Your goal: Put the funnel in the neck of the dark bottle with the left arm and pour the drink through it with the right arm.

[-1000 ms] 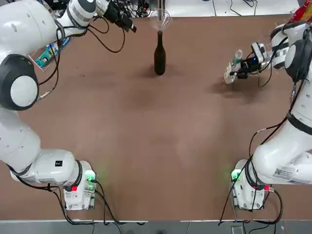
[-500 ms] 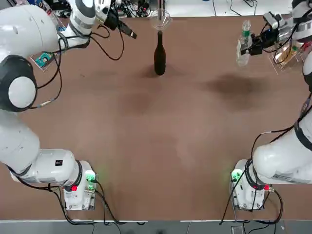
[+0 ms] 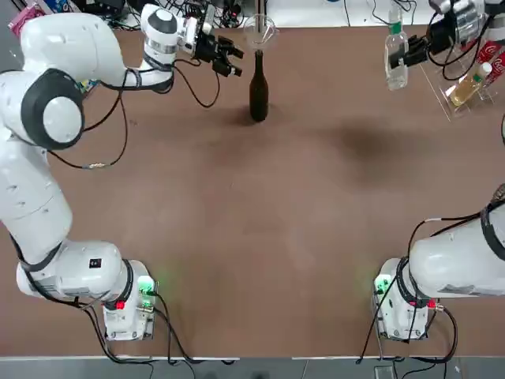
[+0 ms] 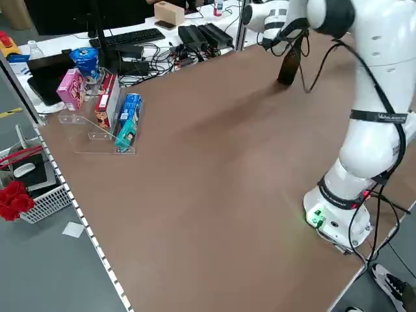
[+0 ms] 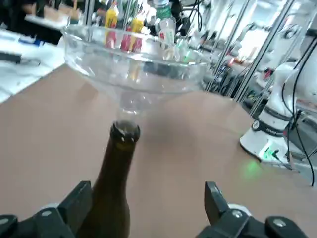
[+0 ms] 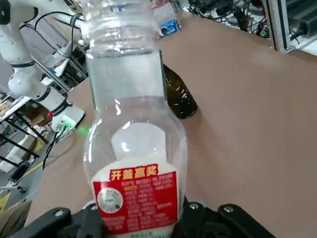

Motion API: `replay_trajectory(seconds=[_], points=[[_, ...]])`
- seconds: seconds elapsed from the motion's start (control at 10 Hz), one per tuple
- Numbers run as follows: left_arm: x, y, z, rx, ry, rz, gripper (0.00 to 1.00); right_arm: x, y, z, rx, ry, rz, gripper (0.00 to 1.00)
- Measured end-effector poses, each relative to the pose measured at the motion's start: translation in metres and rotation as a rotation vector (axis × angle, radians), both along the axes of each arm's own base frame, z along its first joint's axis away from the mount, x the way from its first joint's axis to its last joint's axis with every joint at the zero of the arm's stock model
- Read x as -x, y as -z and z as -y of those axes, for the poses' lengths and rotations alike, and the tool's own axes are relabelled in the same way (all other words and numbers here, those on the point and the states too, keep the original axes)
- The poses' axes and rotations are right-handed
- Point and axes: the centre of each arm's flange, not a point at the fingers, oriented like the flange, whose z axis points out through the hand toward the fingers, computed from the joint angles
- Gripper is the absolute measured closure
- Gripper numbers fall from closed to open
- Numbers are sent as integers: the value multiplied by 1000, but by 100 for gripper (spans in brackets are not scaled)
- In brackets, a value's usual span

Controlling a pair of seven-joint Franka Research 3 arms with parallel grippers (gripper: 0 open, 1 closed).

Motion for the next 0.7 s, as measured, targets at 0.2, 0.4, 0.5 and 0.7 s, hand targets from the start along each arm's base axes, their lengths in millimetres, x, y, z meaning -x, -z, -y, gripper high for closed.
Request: replay_trajectory(seconds=[0.2, 0.4, 0.5, 0.7], points=[[-15, -3, 4, 81, -8, 2, 0, -1, -39, -36, 75, 61, -49, 57], [-17, -19, 8, 125, 9, 35, 0, 1, -66, -70, 138, 119, -102, 57], [-14, -21, 14, 140, 26, 66, 0, 4, -79, -87, 159, 148, -139, 57], [-9, -18, 24, 168, 57, 129, 0, 13, -107, -130, 218, 225, -212, 57]])
